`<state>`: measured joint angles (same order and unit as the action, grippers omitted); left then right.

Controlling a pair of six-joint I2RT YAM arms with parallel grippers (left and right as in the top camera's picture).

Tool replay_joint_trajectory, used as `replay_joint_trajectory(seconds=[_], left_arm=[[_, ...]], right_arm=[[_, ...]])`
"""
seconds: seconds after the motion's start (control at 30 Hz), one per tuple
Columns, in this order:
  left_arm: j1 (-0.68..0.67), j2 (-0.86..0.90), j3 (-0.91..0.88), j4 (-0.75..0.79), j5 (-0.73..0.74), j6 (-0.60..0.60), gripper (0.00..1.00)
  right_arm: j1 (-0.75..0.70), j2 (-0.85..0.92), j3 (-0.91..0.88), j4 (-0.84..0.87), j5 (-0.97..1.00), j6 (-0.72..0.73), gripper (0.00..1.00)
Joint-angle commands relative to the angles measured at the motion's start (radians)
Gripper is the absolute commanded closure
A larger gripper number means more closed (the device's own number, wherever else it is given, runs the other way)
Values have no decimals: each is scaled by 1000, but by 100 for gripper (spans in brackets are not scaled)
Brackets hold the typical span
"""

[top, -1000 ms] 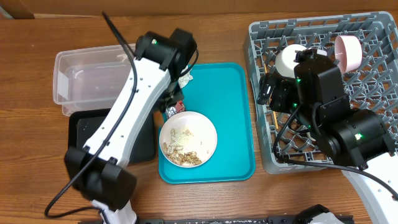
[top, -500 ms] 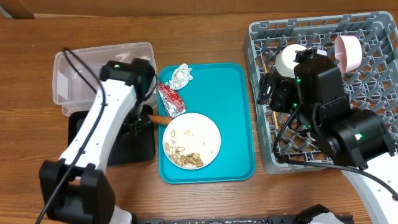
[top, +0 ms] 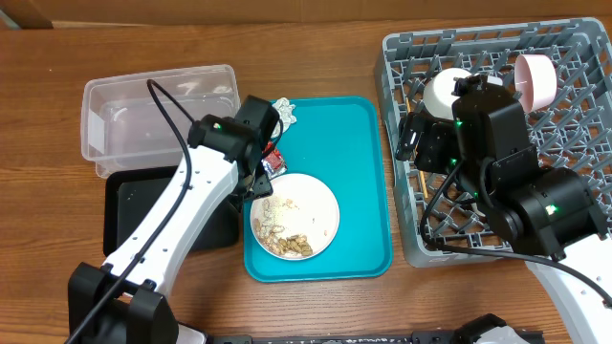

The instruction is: Sort waste into correct bins and load items into the dishwasher

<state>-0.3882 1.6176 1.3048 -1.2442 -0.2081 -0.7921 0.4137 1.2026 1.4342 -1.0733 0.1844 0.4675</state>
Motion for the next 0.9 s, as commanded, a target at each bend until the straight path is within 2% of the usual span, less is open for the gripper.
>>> replay_joint_trajectory(seconds=[0.0,0.13,0.6,0.87], left_arm=[[12,-8,-56,55,-70,-131,48],[29,-8,-114,136,-92,-257,44],[36,-7,-203,357,-228,-264,46],[37,20,-204,389,-248,-290,48]], right_arm=[[-2,-2,6,5,9,5,0],[-2,-2,6,5,9,5,0],[-2,-2,6,5,9,5,0],[-2,-2,6,5,9,5,0]])
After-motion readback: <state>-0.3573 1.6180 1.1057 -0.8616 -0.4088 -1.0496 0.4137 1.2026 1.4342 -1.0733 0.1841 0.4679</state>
